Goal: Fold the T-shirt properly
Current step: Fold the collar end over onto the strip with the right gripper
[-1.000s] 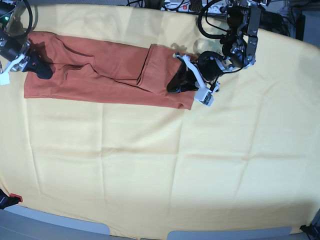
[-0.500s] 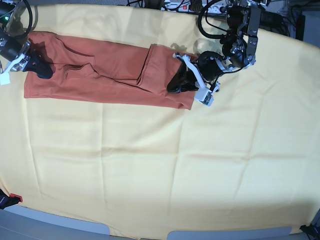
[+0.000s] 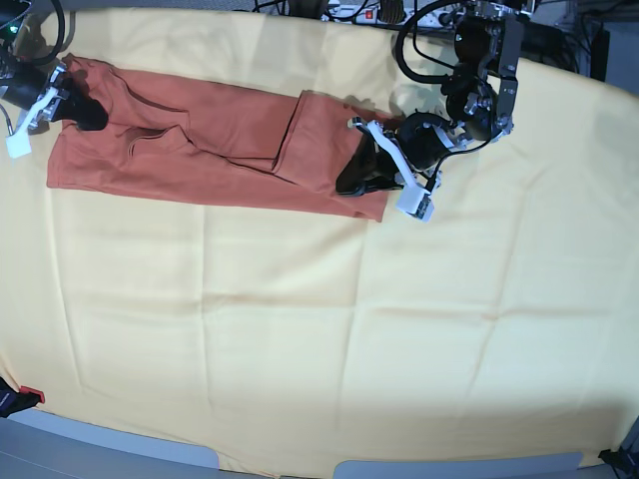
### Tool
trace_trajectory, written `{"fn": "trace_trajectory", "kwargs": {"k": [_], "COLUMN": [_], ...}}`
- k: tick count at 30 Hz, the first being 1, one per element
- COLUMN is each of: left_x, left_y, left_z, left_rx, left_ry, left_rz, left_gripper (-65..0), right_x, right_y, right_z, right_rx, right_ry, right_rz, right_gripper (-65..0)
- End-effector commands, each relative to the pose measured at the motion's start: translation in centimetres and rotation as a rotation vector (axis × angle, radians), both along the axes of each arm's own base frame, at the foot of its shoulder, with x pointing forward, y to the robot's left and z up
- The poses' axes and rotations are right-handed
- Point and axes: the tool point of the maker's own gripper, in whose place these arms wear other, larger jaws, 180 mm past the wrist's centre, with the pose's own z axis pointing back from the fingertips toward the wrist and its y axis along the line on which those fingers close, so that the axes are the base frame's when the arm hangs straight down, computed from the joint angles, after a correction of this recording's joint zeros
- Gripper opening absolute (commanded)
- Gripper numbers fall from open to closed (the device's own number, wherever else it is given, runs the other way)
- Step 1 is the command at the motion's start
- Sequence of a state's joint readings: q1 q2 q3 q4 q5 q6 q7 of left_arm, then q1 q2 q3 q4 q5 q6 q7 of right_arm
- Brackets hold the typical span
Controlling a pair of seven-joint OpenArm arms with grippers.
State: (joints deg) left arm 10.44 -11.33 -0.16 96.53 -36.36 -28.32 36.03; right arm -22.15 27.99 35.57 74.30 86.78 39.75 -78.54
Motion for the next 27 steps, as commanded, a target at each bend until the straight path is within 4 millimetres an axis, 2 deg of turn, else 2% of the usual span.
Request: {"fn": "trace_trajectory", "kwargs": {"k": [1, 6, 8, 17, 20, 24, 27], "left_x": [0.9, 1.7, 2.0, 2.9, 2.4, 1.9, 1.8], "left_y": [0.0, 1.6, 2.8, 9.6, 10.7, 11.2, 11.3], "left_z": [2.1, 6.1, 6.8, 6.6, 6.7, 6.2, 6.1], "left_rx": [-0.050, -0.156, -0.156, -0.055, -0.052, -0.030, -0.022], "left_ry": [-0.061, -0.149, -0.170, -0.175, -0.165, -0.149, -0.145], "left_rz": [0.002, 0.017, 0.032, 0.173, 0.178, 0.170, 0.167], "left_gripper": [-65.0, -65.0, -65.0, -65.0, -65.0, -65.0, -65.0], "right_x": [-0.9, 0.6, 1.0, 2.5, 3.3, 4.4, 4.8], "right_y": [-0.8, -2.3, -2.9, -6.1, -7.7, -10.0, -10.8], "right_z": [-0.2, 1.6, 2.4, 5.2, 6.7, 9.2, 10.1], "right_rx": [-0.051, -0.113, -0.142, -0.228, -0.253, -0.288, -0.311], "right_ry": [0.040, -0.010, -0.028, -0.094, -0.142, -0.222, -0.239], "right_rz": [0.040, 0.059, 0.067, 0.034, -0.016, -0.092, -0.099], "right_gripper": [-65.0, -65.0, -65.0, -65.0, -65.0, -65.0, -65.0]}}
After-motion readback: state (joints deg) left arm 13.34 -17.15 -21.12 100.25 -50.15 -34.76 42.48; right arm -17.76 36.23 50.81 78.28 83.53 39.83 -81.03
